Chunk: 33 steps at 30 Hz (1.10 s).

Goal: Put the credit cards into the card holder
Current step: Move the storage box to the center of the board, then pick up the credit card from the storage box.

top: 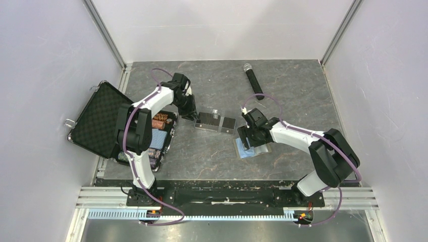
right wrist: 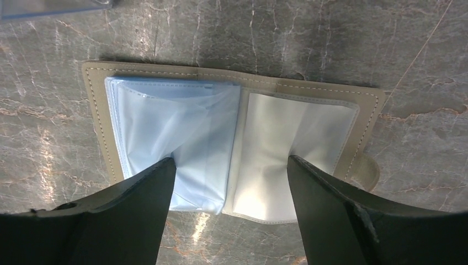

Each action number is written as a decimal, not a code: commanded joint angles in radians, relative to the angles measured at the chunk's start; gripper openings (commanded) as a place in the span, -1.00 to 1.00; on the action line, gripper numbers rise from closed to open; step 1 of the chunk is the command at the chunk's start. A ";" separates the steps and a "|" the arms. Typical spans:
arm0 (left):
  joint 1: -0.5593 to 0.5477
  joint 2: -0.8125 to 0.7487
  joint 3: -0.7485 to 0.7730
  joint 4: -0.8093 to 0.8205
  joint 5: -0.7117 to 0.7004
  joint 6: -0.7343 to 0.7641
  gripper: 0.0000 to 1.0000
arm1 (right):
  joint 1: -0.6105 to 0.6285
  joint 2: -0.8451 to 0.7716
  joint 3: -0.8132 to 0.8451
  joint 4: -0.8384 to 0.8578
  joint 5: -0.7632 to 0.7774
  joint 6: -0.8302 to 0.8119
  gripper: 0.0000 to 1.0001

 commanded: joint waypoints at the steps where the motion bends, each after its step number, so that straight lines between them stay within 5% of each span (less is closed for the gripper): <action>1: -0.009 -0.034 0.051 -0.011 0.041 0.037 -0.24 | -0.004 0.120 -0.111 0.014 -0.060 0.013 0.60; 10: -0.009 -0.094 0.053 -0.009 0.024 0.038 0.10 | -0.019 0.161 -0.126 0.034 -0.148 -0.006 0.69; 25: -0.013 -0.129 0.086 -0.039 0.005 0.081 0.21 | -0.031 0.116 -0.105 0.040 -0.218 -0.035 0.82; 33: -0.013 -0.122 0.110 -0.039 0.036 0.100 0.26 | -0.030 0.038 0.053 -0.053 -0.240 -0.074 0.96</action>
